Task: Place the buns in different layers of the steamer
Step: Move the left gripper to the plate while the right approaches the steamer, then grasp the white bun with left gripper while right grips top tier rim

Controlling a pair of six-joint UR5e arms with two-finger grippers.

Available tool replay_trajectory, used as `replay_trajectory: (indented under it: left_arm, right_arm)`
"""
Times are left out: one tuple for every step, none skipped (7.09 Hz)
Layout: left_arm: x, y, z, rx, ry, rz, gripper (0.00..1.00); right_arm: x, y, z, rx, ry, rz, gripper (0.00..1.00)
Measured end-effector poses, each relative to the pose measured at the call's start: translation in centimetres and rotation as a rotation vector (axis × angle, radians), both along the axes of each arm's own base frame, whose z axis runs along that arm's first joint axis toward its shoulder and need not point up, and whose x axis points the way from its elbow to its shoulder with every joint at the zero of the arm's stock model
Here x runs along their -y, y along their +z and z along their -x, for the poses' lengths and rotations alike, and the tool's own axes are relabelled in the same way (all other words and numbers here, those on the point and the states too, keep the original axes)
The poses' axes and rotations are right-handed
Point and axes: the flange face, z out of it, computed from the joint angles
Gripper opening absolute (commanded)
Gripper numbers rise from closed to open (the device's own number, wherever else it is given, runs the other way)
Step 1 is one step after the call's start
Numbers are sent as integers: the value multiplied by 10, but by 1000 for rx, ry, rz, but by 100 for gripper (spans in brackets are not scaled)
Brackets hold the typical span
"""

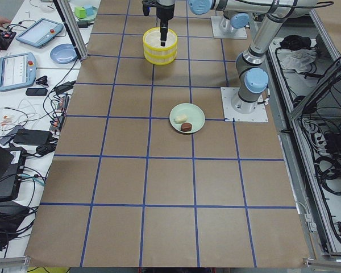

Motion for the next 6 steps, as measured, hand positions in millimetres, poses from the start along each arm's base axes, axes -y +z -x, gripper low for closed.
replay_trajectory:
  left_arm:
    - [1,-8,-17,-7,12,-33,100]
    - [2,-25,-43,-19,28,-71,100]
    - [2,-43,-69,-30,56,-110,100]
    - [2,-62,-91,-38,72,-148,100]
    - [3,-85,-110,-52,90,-195,100]
    - [2,-115,-132,-75,127,-257,100]
  right_arm:
    - [-1,-7,-1,1,2,-15,100]
    - [-1,-22,-2,0,10,-38,100]
    - [-2,-40,-3,-3,25,-62,99]
    - [-3,-63,-3,-5,37,-87,93]
    - [-5,-89,-4,-10,42,-118,93]
    - [-9,-115,-4,-15,45,-149,84]
